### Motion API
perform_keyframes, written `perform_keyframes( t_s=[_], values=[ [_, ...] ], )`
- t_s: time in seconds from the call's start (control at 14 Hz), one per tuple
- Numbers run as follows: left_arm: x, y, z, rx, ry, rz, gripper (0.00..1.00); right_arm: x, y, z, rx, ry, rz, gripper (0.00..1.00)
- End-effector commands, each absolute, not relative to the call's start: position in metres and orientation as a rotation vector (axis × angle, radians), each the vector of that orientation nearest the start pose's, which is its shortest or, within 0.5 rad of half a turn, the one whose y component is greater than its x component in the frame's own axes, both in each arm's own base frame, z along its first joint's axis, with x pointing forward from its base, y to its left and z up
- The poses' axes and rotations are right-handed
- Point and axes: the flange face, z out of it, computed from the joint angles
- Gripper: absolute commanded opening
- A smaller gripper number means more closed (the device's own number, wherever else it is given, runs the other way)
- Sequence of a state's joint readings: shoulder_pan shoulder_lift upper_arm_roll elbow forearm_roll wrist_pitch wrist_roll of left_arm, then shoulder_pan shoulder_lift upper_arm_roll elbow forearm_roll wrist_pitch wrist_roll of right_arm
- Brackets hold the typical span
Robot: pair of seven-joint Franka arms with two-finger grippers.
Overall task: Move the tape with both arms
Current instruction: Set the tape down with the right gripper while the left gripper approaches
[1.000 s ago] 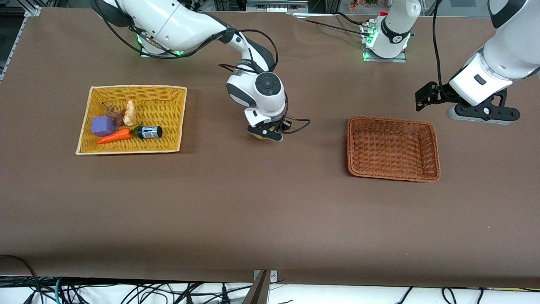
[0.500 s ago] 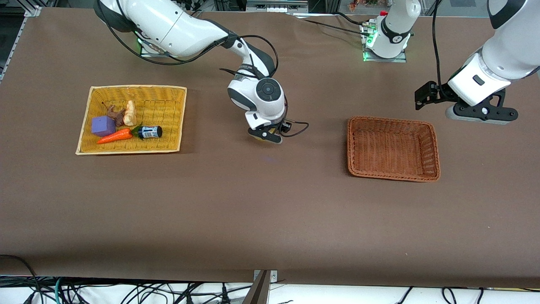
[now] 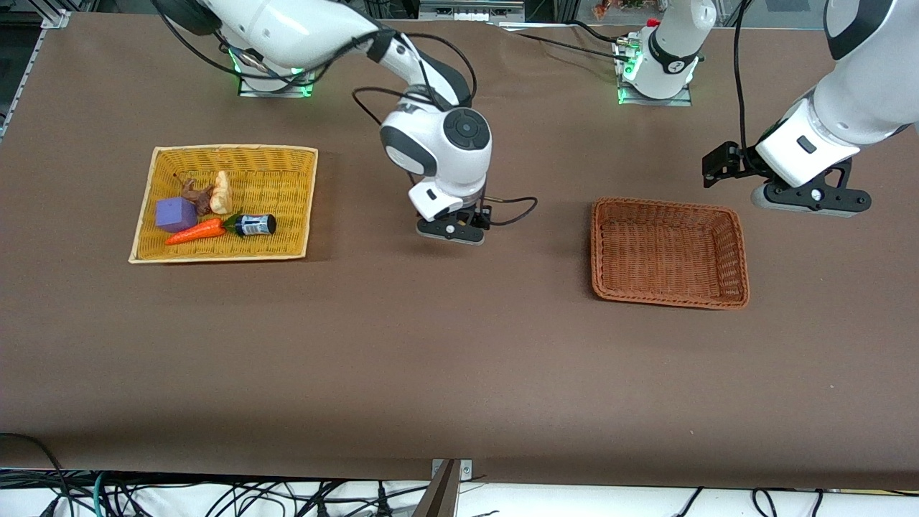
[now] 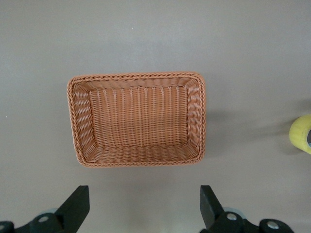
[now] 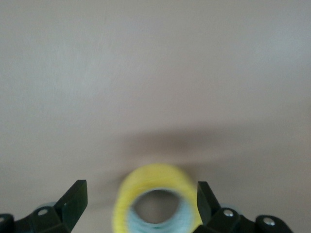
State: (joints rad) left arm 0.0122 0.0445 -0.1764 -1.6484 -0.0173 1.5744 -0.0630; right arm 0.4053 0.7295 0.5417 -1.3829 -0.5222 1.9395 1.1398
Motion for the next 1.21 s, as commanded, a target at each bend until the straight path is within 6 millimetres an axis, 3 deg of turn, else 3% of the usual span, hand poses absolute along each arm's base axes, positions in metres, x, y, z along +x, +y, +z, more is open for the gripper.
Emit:
perform_keyframes(
  t_s=[0.0,0.14,0.36,0.57,0.64,0.71,0.79,0.86,0.93,1.07,1.14],
  values=[
    [0.56,-0.104,0.555,-3.155,0.245,0.243,1.0,0.551,0.434,0.386,-3.279,-0.122,-0.063,1.0],
    [0.559,-0.133,0.545,-3.148,0.305,0.269,1.0,0.587,0.354,0.416,-3.281,-0.31,0.076,1.0],
    [0.551,-0.193,0.524,-3.127,0.206,0.317,1.0,0.63,0.23,0.448,-3.29,-0.349,0.164,1.0],
    [0.536,-0.28,0.46,-3.061,0.395,0.449,1.0,0.645,0.108,0.493,-3.156,-0.326,0.195,1.0],
    [0.538,-0.295,0.442,-3.068,0.422,0.45,1.0,0.65,0.047,0.499,-3.106,-0.278,0.195,1.0],
    [0.541,-0.306,0.429,-3.076,0.441,0.434,1.0,0.646,0.009,0.51,-3.049,-0.294,0.167,1.0],
    [0.531,-0.337,0.413,-3.072,0.512,0.418,1.0,0.64,-0.023,0.515,-3.029,-0.298,0.155,1.0],
    [0.528,-0.357,0.396,-3.075,0.518,0.403,1.0,0.63,-0.041,0.53,-3.041,-0.271,0.123,1.0],
    [0.525,-0.375,0.373,-3.087,0.462,0.398,1.0,0.617,-0.042,0.545,-3.053,-0.262,0.098,1.0],
    [0.501,-0.427,0.325,-3.085,0.406,0.394,1.0,0.586,-0.041,0.565,-3.076,-0.234,0.056,1.0],
    [0.489,-0.452,0.307,-3.108,0.351,0.355,1.0,0.58,-0.043,0.578,-3.089,-0.205,0.0,1.0]
  ],
)
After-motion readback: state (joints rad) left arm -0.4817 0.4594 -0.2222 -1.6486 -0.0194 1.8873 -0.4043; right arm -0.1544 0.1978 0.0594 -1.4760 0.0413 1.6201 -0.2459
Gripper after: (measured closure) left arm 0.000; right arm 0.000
